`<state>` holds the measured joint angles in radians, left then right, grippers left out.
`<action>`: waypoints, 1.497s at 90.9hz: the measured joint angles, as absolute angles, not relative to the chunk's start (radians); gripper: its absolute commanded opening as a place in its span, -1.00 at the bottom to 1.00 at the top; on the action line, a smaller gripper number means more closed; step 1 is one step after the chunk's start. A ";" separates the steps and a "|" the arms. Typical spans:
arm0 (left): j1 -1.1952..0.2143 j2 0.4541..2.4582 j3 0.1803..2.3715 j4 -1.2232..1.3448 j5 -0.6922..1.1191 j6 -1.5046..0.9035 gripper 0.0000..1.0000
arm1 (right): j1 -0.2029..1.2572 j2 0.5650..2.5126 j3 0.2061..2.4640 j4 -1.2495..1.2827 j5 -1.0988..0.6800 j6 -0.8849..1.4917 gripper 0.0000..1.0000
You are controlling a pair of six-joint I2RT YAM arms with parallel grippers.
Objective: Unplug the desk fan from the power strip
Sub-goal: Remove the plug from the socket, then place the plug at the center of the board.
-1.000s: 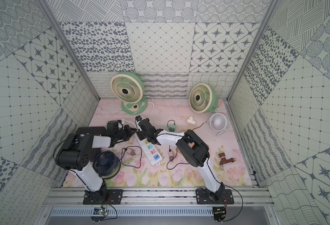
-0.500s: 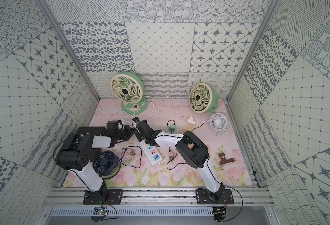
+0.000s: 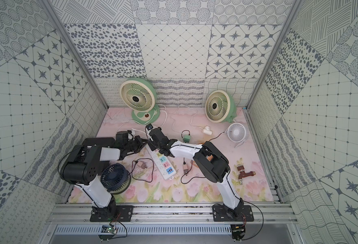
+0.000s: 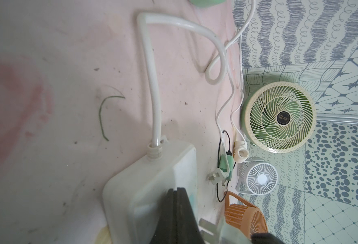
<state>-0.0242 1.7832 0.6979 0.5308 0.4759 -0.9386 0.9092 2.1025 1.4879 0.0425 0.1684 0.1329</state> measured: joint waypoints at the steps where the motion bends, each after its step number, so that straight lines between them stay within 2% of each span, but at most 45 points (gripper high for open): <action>1: -0.024 1.783 0.697 0.531 0.476 -0.939 -1.00 | 0.907 2.100 1.488 0.043 0.166 0.136 -1.00; 26: -0.024 1.758 0.674 0.529 0.475 -0.935 -1.00 | 0.828 2.082 1.504 0.030 0.102 0.195 -1.00; 47: -0.024 1.702 0.641 0.503 0.472 -0.915 -1.00 | 0.782 2.122 1.637 -0.019 0.072 0.218 -1.00; 82: -0.024 1.483 0.591 0.479 0.425 -0.862 -1.00 | 0.750 2.240 1.715 -0.096 0.010 0.237 -0.99; 100: -0.024 1.383 0.581 0.442 0.368 -0.810 -0.96 | 0.744 2.260 1.721 -0.114 -0.001 0.241 -0.88; 136: -0.023 1.234 0.573 0.338 0.223 -0.622 -0.67 | 0.727 2.243 1.703 -0.117 -0.037 0.262 -0.30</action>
